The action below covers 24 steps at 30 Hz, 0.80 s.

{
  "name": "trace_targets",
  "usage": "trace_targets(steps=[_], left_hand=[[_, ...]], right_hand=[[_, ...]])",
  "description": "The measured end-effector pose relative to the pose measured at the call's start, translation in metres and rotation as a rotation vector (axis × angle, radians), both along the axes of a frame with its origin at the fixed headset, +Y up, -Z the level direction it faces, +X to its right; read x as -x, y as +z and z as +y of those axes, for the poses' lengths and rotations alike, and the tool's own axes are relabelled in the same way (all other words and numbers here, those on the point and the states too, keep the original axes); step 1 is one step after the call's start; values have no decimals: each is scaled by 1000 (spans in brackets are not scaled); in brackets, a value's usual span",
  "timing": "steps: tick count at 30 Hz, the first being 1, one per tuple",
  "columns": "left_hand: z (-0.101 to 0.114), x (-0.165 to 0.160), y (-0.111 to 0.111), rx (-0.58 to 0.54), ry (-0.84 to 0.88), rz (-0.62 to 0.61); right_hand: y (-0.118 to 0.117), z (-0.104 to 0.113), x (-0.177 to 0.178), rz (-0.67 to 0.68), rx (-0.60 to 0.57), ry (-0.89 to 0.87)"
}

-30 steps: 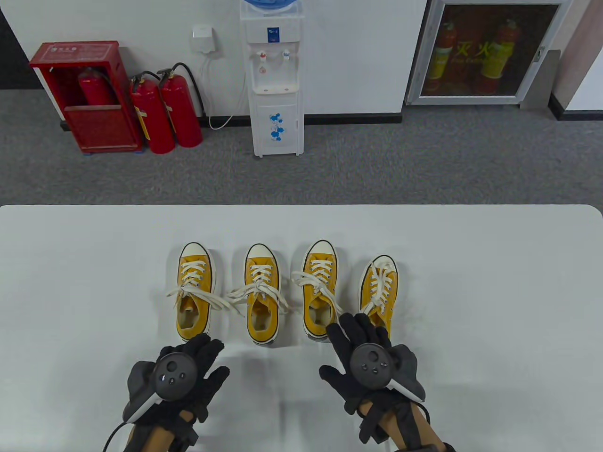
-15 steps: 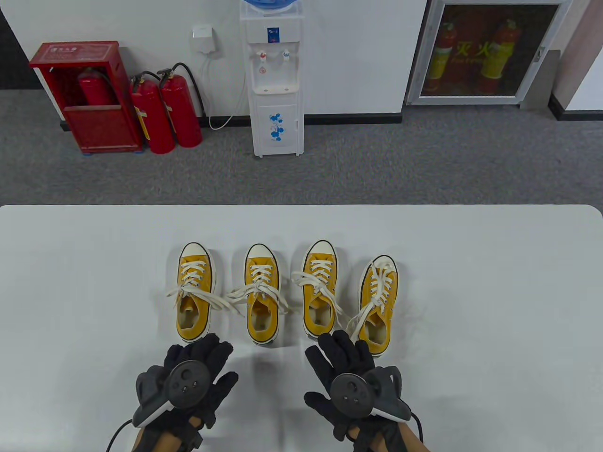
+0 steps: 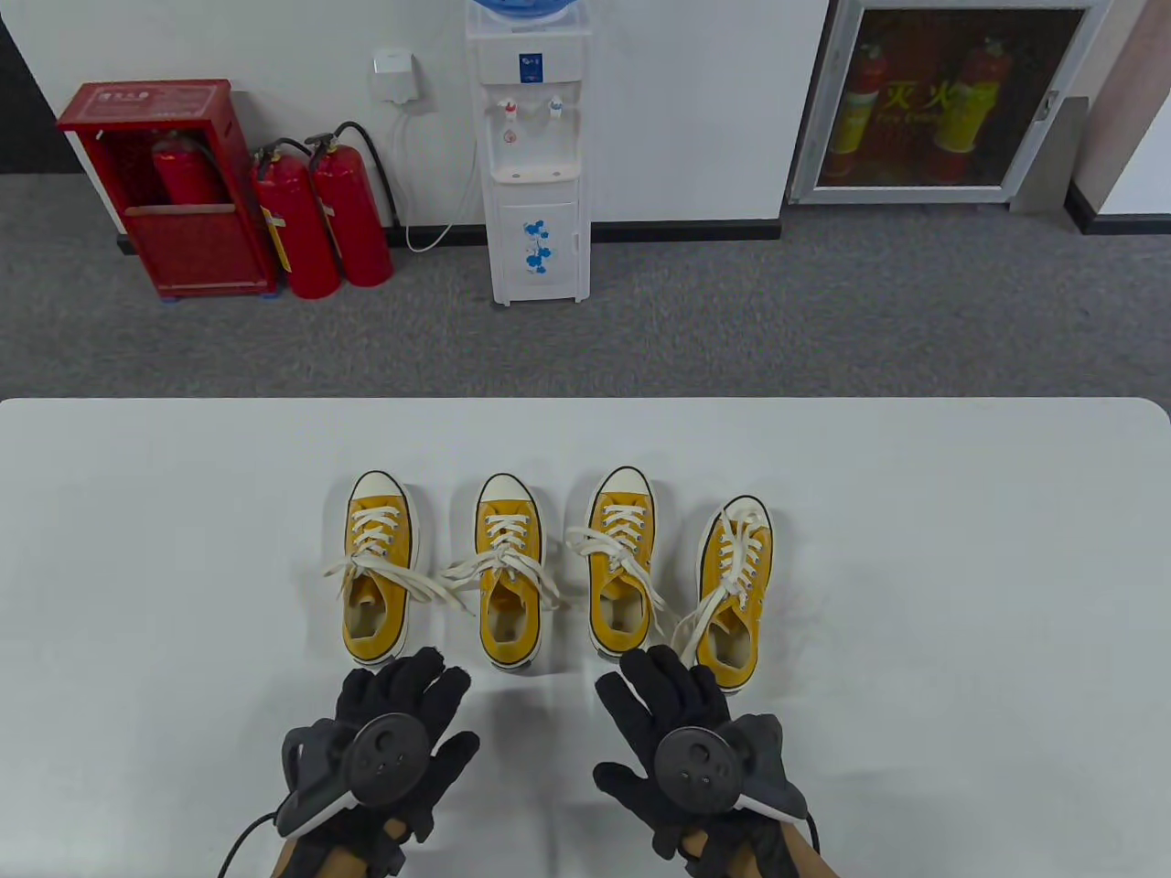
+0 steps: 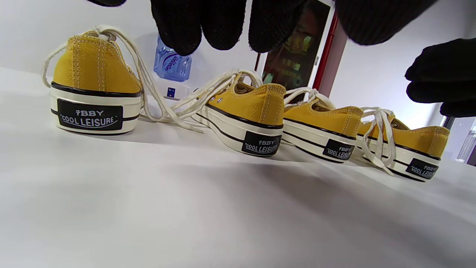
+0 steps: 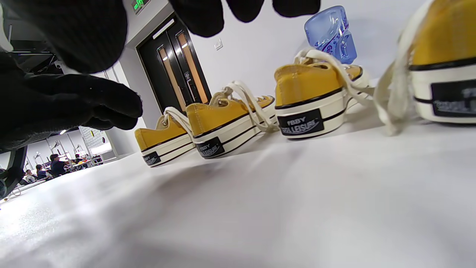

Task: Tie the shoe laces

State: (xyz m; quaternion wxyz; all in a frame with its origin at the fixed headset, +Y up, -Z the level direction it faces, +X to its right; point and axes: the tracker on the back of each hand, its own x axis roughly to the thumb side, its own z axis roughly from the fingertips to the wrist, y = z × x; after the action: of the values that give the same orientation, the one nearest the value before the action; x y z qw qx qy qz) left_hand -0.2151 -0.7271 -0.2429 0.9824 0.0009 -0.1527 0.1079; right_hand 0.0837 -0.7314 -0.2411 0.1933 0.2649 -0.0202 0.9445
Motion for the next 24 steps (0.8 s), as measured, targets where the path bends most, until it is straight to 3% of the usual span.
trace_targets(steps=[24], left_hand=[[2, 0, -1, 25, -9, 8]], right_hand=[[1, 1, -3, 12, 23, 12]])
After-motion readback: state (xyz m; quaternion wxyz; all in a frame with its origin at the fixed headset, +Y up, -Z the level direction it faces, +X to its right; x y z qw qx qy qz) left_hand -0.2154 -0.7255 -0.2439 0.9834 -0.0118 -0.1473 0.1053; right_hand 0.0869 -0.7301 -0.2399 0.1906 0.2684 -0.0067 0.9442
